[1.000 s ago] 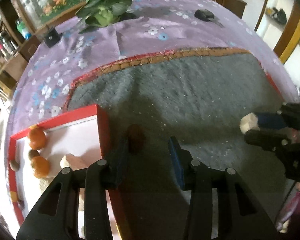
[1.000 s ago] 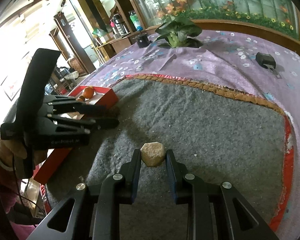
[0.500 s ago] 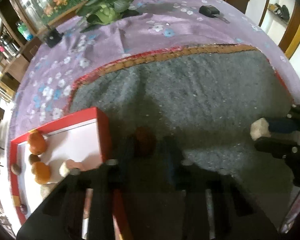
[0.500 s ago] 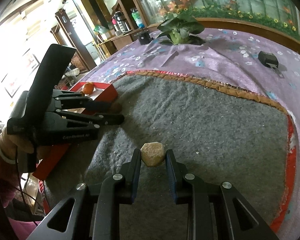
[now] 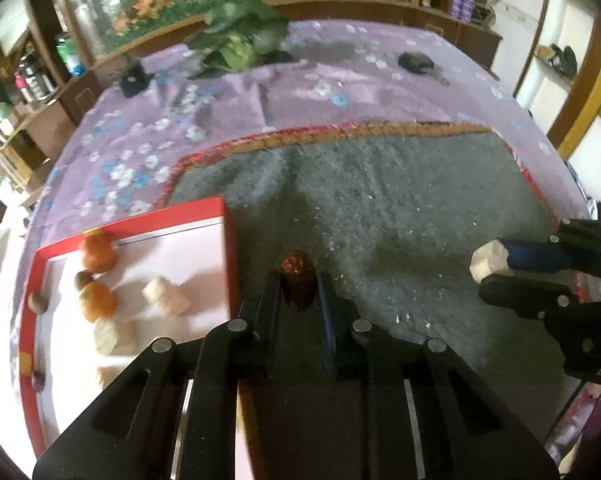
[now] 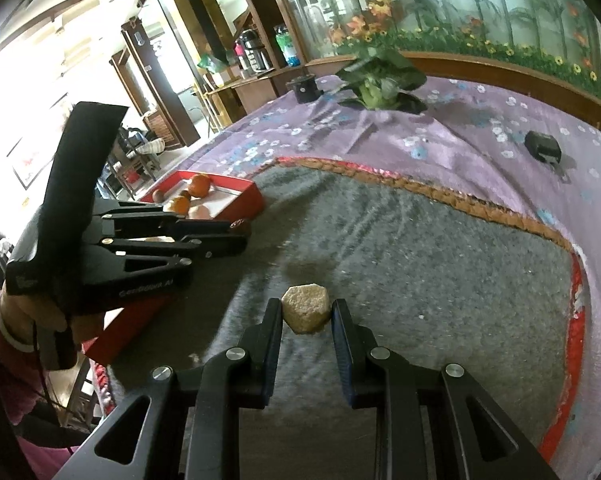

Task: Organize fruits
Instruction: 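Carry the red date and pale cube over the white tray with both tools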

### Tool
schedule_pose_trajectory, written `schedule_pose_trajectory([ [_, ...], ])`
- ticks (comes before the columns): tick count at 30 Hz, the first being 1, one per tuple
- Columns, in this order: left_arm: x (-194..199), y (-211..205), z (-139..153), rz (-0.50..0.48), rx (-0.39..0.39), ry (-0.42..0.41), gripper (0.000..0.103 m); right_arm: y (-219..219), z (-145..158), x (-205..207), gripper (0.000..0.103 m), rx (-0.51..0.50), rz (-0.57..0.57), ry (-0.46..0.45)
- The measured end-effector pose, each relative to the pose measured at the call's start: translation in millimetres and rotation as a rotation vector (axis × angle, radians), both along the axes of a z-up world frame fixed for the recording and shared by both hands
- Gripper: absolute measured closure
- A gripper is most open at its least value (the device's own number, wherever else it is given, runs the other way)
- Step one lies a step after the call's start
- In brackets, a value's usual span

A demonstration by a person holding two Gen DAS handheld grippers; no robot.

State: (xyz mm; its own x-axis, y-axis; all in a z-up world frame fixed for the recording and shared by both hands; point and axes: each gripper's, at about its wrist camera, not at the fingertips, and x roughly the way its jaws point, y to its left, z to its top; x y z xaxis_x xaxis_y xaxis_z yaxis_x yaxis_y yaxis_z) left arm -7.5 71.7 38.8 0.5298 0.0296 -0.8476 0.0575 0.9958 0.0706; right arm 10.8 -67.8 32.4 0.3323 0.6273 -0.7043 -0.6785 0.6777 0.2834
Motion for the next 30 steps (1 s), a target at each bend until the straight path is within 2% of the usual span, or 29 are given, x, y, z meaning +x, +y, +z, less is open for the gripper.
schedule_pose_trajectory([
  [9, -44.5, 30.4, 20.2, 0.114, -0.036, -0.079, 0.086, 43.6, 14.2, -27.2, 0.079, 0.013, 0.065, -0.033],
  [12, -58.5, 44.5, 21.1, 0.160, -0.019, -0.099, 0.086, 65.0, 14.1, -33.6, 0.079, 0.012, 0.103, -0.026],
  [19, -82.4, 83.1, 20.0, 0.258, -0.042, -0.119, 0.086, 109.8, 21.1, -47.9, 0.079, 0.014, 0.182, -0.042],
  [25, -95.9, 109.1, 18.8, 0.314, -0.032, -0.133, 0.086, 139.7, 22.7, -53.5, 0.079, -0.015, 0.223, -0.057],
  [30, -99.9, 135.2, 10.3, 0.383, -0.047, -0.124, 0.086, 167.4, 17.5, -51.0, 0.079, -0.084, 0.248, -0.085],
])
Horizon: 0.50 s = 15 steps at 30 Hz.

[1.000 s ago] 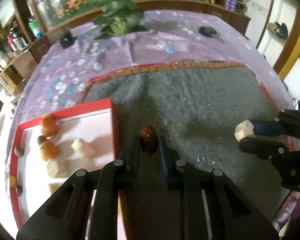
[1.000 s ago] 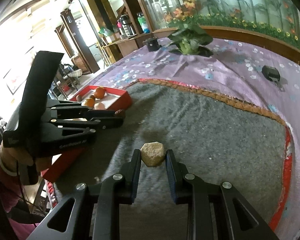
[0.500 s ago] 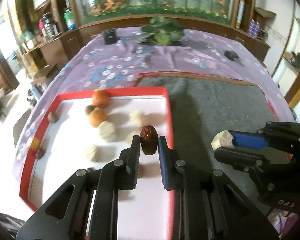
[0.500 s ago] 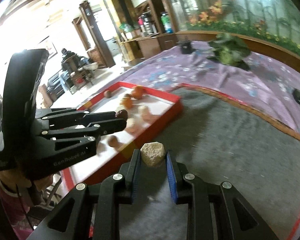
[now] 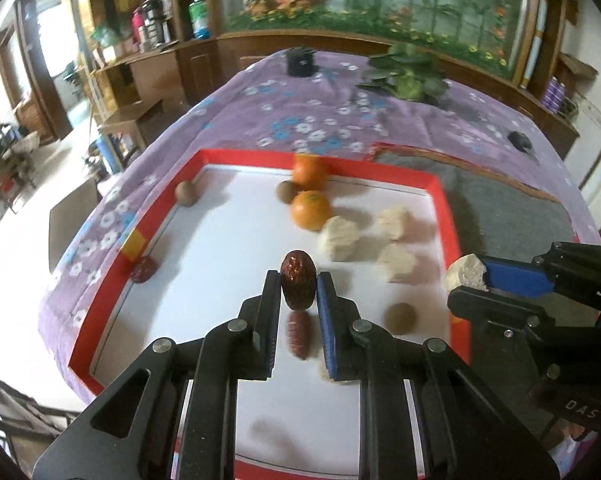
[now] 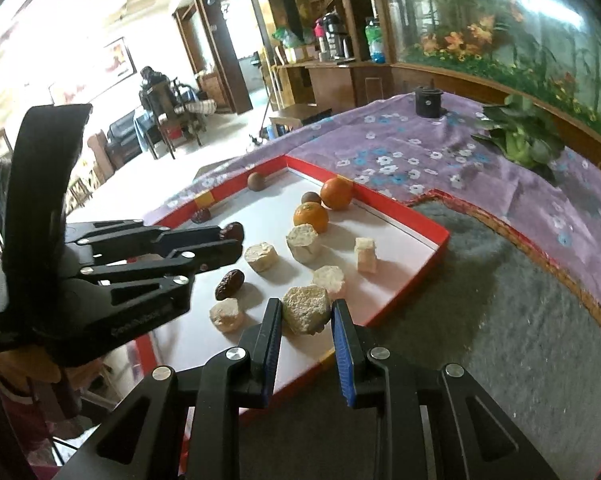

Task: Organize fruits
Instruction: 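Carry the red date and pale cube over the white tray with both tools, then open both tools to release the date and cube in the tray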

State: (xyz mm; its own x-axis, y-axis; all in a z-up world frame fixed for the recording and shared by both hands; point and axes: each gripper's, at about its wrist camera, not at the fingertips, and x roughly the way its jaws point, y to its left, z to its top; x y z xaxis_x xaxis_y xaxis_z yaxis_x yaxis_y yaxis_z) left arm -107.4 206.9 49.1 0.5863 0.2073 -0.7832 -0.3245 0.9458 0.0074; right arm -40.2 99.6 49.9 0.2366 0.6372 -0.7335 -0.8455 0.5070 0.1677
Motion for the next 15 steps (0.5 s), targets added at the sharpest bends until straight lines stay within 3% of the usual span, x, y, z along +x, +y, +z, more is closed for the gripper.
schedule_pose_trajectory([
  [13, 6.7, 27.0, -21.8, 0.114, -0.016, 0.042, 0.085, 50.7, -27.7, 18.0, 0.079, -0.064, 0.040, 0.004],
  [15, 6.5, 29.4, -25.2, 0.128, -0.018, 0.049, 0.084, 46.3, -26.1, 18.3, 0.071, -0.034, 0.045, 0.026],
])
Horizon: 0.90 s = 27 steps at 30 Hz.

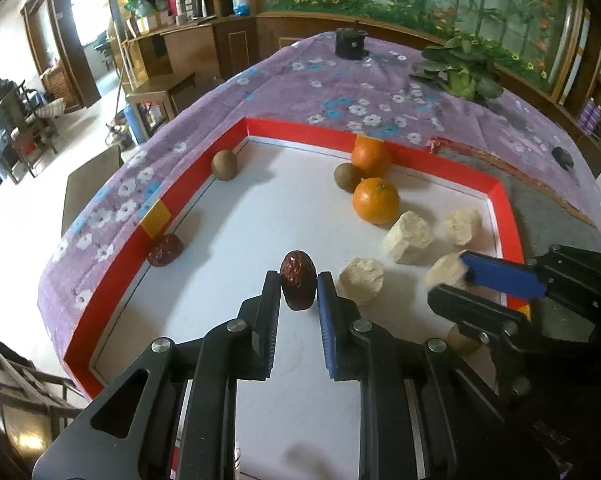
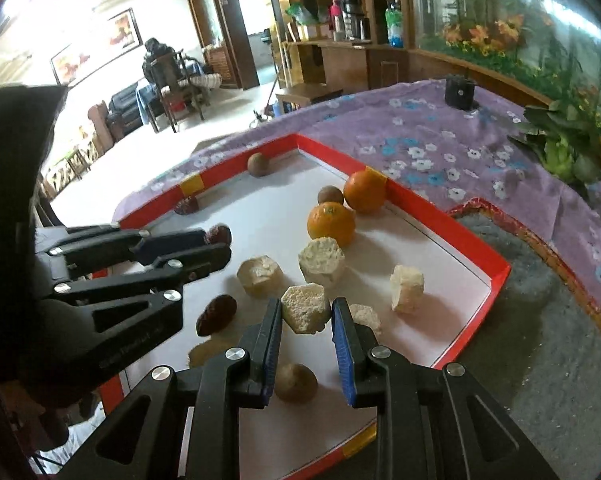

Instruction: Organize fruits

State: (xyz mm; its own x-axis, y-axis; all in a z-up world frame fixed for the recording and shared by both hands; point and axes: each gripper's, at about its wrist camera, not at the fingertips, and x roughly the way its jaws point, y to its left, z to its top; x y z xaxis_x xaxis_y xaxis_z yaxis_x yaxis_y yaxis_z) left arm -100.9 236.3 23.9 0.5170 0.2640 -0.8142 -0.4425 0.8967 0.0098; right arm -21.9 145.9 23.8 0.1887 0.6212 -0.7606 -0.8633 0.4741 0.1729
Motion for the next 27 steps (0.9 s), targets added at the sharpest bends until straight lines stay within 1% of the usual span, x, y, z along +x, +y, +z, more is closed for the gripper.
schedule_pose_trajectory([
  [1, -0.1, 0.4, -1.2, 0.006, 0.004, 0.005, 0.082, -0.7, 0.1, -0.3, 0.068, 0.005, 0.000, 0.009],
  [2, 0.3, 1.0, -2.3, 0.009, 0.005, 0.010, 0.072, -2.2, 0.9, -0.5, 0.065, 0.012, -0.002, 0.014],
  [3, 0.3, 2.0, -3.5, 0.015, -0.001, 0.012, 0.057, -4.6, 2.0, -1.6, 0.065, 0.019, -0.005, 0.014],
  [5, -2.8, 3.3, -2.6, 0.030, -0.007, -0.008, 0.046, -6.7, 3.2, -4.9, 0.065, 0.020, -0.007, 0.010],
  [7, -6.1, 2.6, -0.1, 0.043, 0.008, -0.024, 0.046, -11.1, 5.1, -8.7, 0.065, 0.022, -0.014, -0.003],
  [9, -9.3, 0.6, 3.2, 0.053, 0.015, -0.044, 0.040, -17.5, 7.2, -11.7, 0.065, 0.029, -0.027, -0.015],
  [11, -11.9, -1.8, 6.2, 0.061, 0.023, -0.060, 0.037, -26.8, 10.9, -16.0, 0.064, 0.045, -0.049, -0.034],
  [17, -25.0, -16.3, 20.9, 0.072, 0.092, -0.091, 0.037, -54.1, 22.1, -24.1, 0.053, 0.097, -0.120, -0.087],
  [18, -27.6, -19.0, 24.0, 0.073, 0.104, -0.100, 0.037, -58.3, 24.0, -24.7, 0.053, 0.103, -0.133, -0.093],
  [25, -37.5, -35.7, 43.4, 0.061, 0.119, -0.145, 0.037, -81.2, 30.9, -29.4, 0.052, 0.129, -0.178, -0.108],
  [26, -37.2, -38.2, 45.7, 0.063, 0.124, -0.148, 0.037, -83.8, 31.0, -30.1, 0.050, 0.136, -0.179, -0.106],
  [27, -37.6, -40.3, 47.7, 0.062, 0.127, -0.153, 0.037, -86.4, 31.6, -31.1, 0.046, 0.143, -0.180, -0.105],
])
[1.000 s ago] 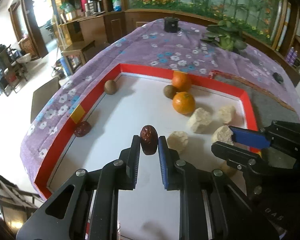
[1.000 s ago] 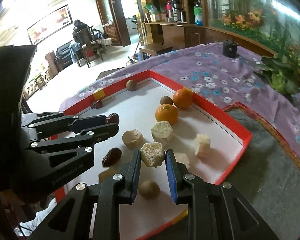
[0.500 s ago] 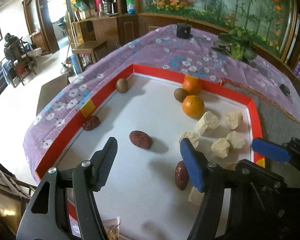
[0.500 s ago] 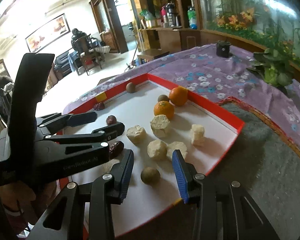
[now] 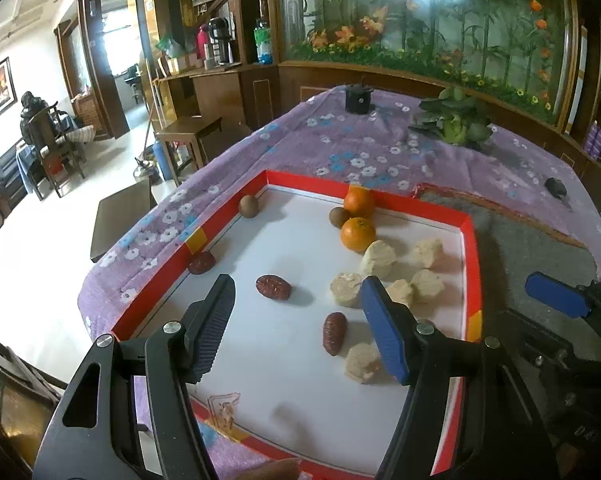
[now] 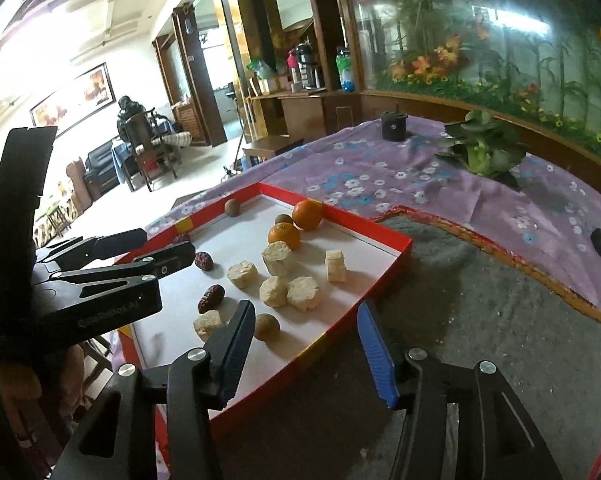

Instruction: Organize fruits

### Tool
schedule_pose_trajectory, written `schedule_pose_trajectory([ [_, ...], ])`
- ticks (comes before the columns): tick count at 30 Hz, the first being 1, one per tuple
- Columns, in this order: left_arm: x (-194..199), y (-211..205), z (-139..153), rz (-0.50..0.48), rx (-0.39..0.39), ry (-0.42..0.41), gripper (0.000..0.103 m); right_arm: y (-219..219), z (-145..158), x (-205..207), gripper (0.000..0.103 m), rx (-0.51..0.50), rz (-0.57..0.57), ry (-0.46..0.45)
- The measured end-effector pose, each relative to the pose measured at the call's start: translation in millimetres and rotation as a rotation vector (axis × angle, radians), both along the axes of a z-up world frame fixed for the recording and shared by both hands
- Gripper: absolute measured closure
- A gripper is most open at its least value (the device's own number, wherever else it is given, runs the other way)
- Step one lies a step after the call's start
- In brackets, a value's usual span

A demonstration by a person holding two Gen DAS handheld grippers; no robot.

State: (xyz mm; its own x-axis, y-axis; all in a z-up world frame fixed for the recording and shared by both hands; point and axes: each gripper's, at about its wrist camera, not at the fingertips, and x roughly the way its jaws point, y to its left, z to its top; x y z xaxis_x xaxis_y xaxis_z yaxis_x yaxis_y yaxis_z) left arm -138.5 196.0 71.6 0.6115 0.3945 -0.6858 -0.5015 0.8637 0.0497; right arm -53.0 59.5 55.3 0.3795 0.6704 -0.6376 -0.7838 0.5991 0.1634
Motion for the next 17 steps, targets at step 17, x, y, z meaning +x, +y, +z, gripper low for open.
schedule_pose_trajectory([
  [17, -5.4, -21.1, 11.5, -0.006, 0.046, -0.032, 0.037, -16.5, 0.8, -9.6, 0.040, 0.010, -0.002, 0.008],
])
